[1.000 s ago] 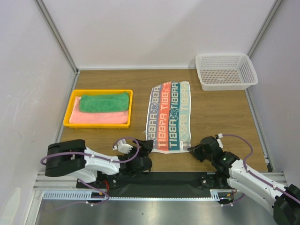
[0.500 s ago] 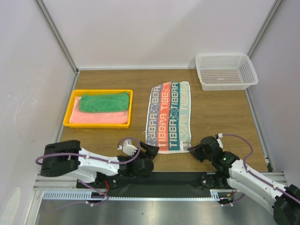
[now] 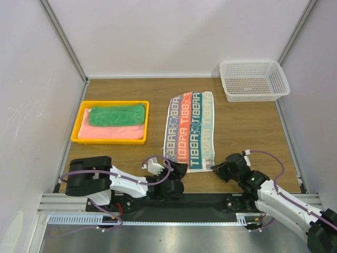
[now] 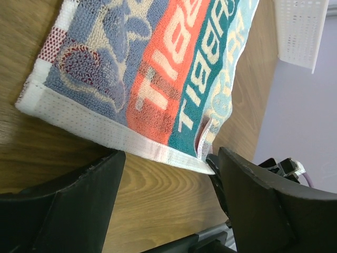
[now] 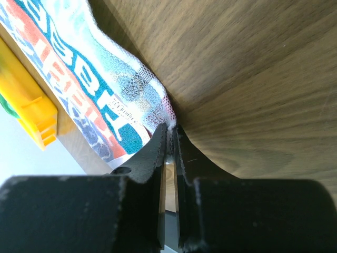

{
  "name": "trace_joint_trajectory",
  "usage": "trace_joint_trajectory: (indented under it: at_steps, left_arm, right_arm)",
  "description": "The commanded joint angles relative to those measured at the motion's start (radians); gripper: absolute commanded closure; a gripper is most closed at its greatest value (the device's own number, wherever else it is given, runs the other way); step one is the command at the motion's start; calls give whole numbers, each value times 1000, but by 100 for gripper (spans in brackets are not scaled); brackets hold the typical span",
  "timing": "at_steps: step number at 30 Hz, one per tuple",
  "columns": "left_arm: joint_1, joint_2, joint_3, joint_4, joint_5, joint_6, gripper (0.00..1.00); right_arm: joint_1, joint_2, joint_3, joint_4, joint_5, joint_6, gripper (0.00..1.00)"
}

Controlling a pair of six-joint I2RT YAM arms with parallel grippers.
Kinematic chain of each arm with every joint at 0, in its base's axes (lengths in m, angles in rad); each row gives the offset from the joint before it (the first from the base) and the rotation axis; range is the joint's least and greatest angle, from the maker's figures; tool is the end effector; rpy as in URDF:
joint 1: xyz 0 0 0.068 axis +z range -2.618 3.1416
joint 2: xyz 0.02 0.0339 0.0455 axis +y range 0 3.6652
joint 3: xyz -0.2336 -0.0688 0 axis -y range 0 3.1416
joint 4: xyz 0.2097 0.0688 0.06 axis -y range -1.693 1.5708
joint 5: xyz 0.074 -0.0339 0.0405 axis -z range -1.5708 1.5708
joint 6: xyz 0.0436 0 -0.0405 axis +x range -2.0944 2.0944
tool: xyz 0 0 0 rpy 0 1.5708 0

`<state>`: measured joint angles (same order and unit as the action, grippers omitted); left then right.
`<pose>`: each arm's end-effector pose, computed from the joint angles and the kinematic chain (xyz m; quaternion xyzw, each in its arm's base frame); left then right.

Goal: Fold and stack the towels
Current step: Flatten out the crumpled towel

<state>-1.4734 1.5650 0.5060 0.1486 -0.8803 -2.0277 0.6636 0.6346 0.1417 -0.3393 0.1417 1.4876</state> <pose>0.0564 -0.2317 0.1133 -0.3670 0.7854 -0.3607 0.3441 0.1014 0.0715 0.1190 0.3959 0.8422 0.2854 0.2292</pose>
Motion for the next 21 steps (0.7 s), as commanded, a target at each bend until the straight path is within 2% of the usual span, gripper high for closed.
trace_joint_trajectory:
  at_steps: [1,7,11,21]
  left_arm:
    - [-8,79,-47,-268,69,-495,19]
    - [-8,95,-76,-316,26,-621,21]
    - [-7,95,-107,-264,-19,-625,23]
    - [18,87,-141,-250,-43,-626,24]
  right_arm:
    - [-2,-4,32,-7,13,-6,100]
    - [-2,-6,35,-12,21,-3,100]
    - [-4,0,38,-20,25,-4,100]
    - [-4,0,39,-29,30,0,100]
